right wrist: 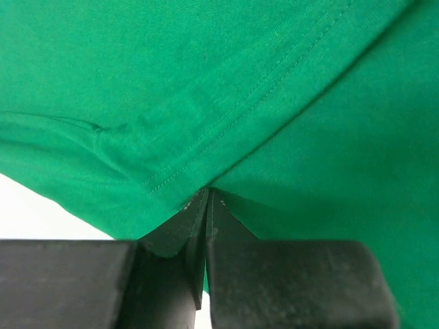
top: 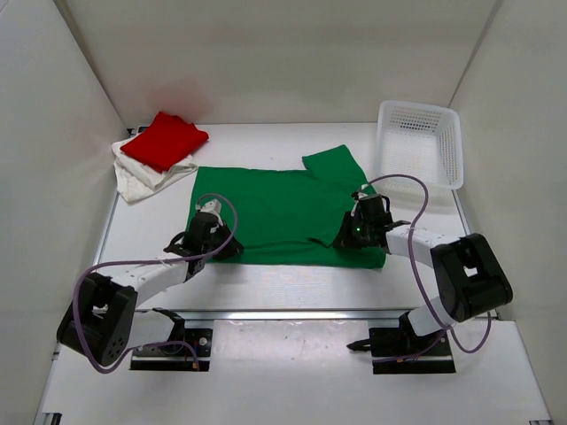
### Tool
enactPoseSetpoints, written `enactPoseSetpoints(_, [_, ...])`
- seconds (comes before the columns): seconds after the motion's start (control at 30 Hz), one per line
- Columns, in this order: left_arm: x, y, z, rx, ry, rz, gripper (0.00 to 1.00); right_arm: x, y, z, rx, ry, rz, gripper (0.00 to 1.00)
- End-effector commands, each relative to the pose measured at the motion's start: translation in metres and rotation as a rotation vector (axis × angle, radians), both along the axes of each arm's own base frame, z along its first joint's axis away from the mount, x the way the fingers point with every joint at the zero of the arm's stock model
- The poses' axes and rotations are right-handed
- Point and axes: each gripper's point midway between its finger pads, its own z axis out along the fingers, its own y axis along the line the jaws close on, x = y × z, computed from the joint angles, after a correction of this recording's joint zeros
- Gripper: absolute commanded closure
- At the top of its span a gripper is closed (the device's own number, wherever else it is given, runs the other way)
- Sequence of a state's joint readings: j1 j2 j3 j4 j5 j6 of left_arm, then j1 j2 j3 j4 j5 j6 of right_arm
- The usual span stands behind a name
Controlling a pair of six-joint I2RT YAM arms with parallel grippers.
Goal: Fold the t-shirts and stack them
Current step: Fold the flattened tshirt in 1/3 of the way
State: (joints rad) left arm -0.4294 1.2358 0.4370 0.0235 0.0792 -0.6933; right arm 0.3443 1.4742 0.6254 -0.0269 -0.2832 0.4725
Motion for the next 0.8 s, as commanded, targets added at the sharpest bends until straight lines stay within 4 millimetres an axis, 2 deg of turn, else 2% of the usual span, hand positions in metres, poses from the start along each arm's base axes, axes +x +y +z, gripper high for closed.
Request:
enactPoseSetpoints(0.0, [0.003,0.000,0.004,-0.046,-0.024,0.011,0.87,0.021,0.008,0.010,0.030,-0.050,0.002,1.00])
enactPoseSetpoints(0.1, [0.002,0.003,0.005,-0.050,-0.028,0.024,0.88,0.027,0.011,0.013,0.047,-0.062,0.003,1.00])
enactPoseSetpoints(0.17, [0.002,0.003,0.006,-0.048,-0.033,0.018,0.87,0.038,0.011,0.018,0.058,-0.077,-0.017,1.00])
enactPoseSetpoints(0.23, [0.002,0.000,0.007,-0.057,-0.030,0.014,0.88,0.058,0.017,0.029,0.081,-0.102,-0.018,1.00])
enactPoseSetpoints(0.27, [0.001,0.000,0.006,-0.056,-0.027,0.012,0.89,0.065,0.017,0.025,0.085,-0.091,-0.034,0.99])
enactPoseSetpoints(0.37, [0.001,-0.001,0.010,-0.068,-0.031,0.007,0.88,0.101,0.026,0.038,0.144,-0.126,-0.065,1.00])
enactPoseSetpoints(0.43, [0.003,0.000,0.015,-0.068,-0.042,0.016,0.89,0.130,0.040,0.054,0.217,-0.150,-0.048,1.00])
enactPoseSetpoints(0.47, [0.003,0.000,0.018,-0.067,-0.049,0.015,0.89,0.144,0.044,0.068,0.254,-0.173,-0.043,1.00])
enactPoseSetpoints(0.5, [0.002,-0.001,0.020,-0.064,-0.052,0.014,0.89,0.146,0.046,0.072,0.260,-0.159,-0.030,1.00])
enactPoseSetpoints(0.53, [0.000,-0.003,0.021,-0.059,-0.054,0.008,0.89,0.148,0.048,0.085,0.255,-0.178,-0.012,1.00])
enactPoseSetpoints(0.57, [-0.002,-0.003,0.023,-0.058,-0.059,0.003,0.89,0.147,0.049,0.101,0.219,-0.238,0.006,1.00])
enactPoseSetpoints(0.6, [-0.002,-0.007,0.027,-0.063,-0.072,-0.007,0.88,0.139,0.046,0.097,0.155,-0.237,-0.008,1.00])
enactPoseSetpoints(0.67, [-0.008,-0.012,0.023,-0.044,-0.072,-0.029,0.88,0.111,0.030,0.103,0.073,-0.289,-0.017,1.00])
enactPoseSetpoints(0.7, [-0.008,-0.019,0.026,-0.047,-0.080,-0.050,0.88,0.100,0.028,0.099,0.067,-0.280,-0.017,1.00])
enactPoseSetpoints(0.77, [-0.008,-0.028,0.026,-0.041,-0.081,-0.082,0.88,0.056,0.024,0.079,0.087,-0.226,0.005,1.00])
